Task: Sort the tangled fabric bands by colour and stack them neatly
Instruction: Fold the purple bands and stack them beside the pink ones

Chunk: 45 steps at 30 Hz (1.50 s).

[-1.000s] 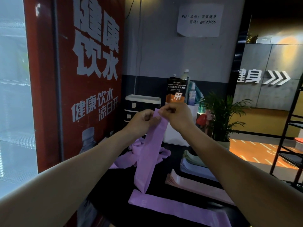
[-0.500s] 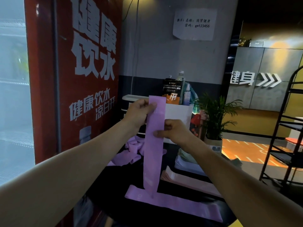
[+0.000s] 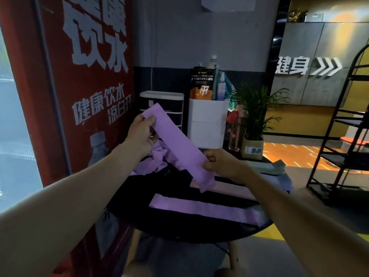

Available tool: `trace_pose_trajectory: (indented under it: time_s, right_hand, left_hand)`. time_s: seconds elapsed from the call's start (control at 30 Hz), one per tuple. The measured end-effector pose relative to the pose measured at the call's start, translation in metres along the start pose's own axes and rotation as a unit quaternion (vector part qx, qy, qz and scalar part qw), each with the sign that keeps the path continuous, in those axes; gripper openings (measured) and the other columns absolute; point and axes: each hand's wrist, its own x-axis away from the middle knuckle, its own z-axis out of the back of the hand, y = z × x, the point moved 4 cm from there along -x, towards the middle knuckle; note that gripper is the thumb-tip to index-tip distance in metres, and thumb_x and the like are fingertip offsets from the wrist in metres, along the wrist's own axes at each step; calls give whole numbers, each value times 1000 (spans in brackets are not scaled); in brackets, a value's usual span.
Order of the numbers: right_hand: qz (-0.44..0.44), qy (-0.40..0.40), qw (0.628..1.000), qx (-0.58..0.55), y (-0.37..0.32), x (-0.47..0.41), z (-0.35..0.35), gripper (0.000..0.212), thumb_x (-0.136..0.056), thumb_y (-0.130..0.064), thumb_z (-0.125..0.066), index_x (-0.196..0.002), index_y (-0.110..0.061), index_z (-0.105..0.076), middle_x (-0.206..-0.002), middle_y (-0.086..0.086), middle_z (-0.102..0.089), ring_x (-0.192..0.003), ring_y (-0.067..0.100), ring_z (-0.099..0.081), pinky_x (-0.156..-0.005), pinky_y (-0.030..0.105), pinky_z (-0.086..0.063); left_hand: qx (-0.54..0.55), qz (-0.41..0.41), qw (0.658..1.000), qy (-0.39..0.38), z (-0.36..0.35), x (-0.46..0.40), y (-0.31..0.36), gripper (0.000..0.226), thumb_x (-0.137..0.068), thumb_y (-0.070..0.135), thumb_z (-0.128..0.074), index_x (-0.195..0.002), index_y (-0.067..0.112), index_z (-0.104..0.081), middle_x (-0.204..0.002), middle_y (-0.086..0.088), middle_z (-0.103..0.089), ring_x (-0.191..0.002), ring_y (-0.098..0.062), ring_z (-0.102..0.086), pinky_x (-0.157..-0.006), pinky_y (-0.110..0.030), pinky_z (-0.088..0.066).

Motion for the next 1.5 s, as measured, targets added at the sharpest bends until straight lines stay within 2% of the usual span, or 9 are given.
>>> trace_pose_trajectory:
  time_s: [0.13,0.3,0.43,0.53,0.7,0.93,1.1,1.23,1.5]
  right_hand:
    - [-23,20,1000,-8,28,19,0,28,-92,-4,-52,-64,-8,-53,-65,2,-45,-62,7,-42,-61,19,-35]
    - [-34,12,999,41,48,43,0,30,-93,-21,-56,-80,7,-59,-70,7,-47,-64,11,-40,-63,27,-32]
    - [-38,-10,998,42,58,64,3,32,-84,-37,-65,-76,-7,-64,-69,2,-51,-58,4,-42,-56,18,-35]
    - [-33,-46,997,55,63,77,0,25,-78,-32,-74,-65,-17,-58,-63,0,-41,-52,1,-32,-51,15,-28]
    - [-65,-100,993,27,74,96,-2,19,-73,-5,-76,-72,-21,-65,-67,-9,-62,-61,0,-52,-61,13,-42]
    - [-95,40,993,-53,92,104,6,21,-81,3,-65,-69,-14,-63,-76,5,-64,-71,14,-57,-68,26,-47]
    - [-111,17,993,-21,81,94,-21,8,-83,-6,-67,-79,-12,-67,-78,-1,-65,-68,5,-56,-65,17,-47]
    - [-146,5,988,58,78,77,-49,17,-82,-22,-69,-86,-5,-71,-81,6,-67,-73,14,-57,-75,30,-49]
    - [-257,48,953,156,68,69,-79,39,-79,-29,-70,-105,-3,-57,-93,8,-52,-98,29,-57,-71,30,-41]
  left_hand:
    - [-18,43,998,52,24,2,-28,10,-98,11,-46,-104,15,-52,-115,-9,-58,-105,-23,-57,-73,-31,-51]
    - [-32,46,995,81,43,13,-59,16,-96,1,-43,-87,12,-51,-92,-7,-58,-83,-19,-57,-67,-30,-51]
    - [-48,55,992,106,59,19,-74,18,-95,0,-42,-86,12,-52,-95,-9,-57,-78,-17,-56,-56,-28,-51]
    - [-55,60,992,94,60,27,-81,17,-95,-2,-41,-88,9,-53,-83,-7,-55,-71,-14,-54,-55,-25,-51]
    - [-57,51,989,122,63,35,-79,26,-94,-5,-37,-79,10,-51,-77,-6,-51,-67,-13,-52,-48,-19,-50]
    - [-82,90,987,107,65,41,-87,36,-97,4,-40,-133,6,-45,-78,-1,-48,-67,-9,-47,-62,-21,-44]
    - [-100,91,986,99,62,48,-90,18,-98,3,-38,-104,8,-55,-86,-7,-52,-70,-12,-49,-54,-24,-47]
    - [-139,89,981,101,72,49,-94,37,-96,5,-41,-133,5,-43,-85,-4,-50,-74,-14,-50,-60,-27,-45]
    - [-155,81,981,89,81,56,-95,38,-97,4,-40,-134,6,-43,-86,-4,-49,-73,-13,-48,-62,-25,-44]
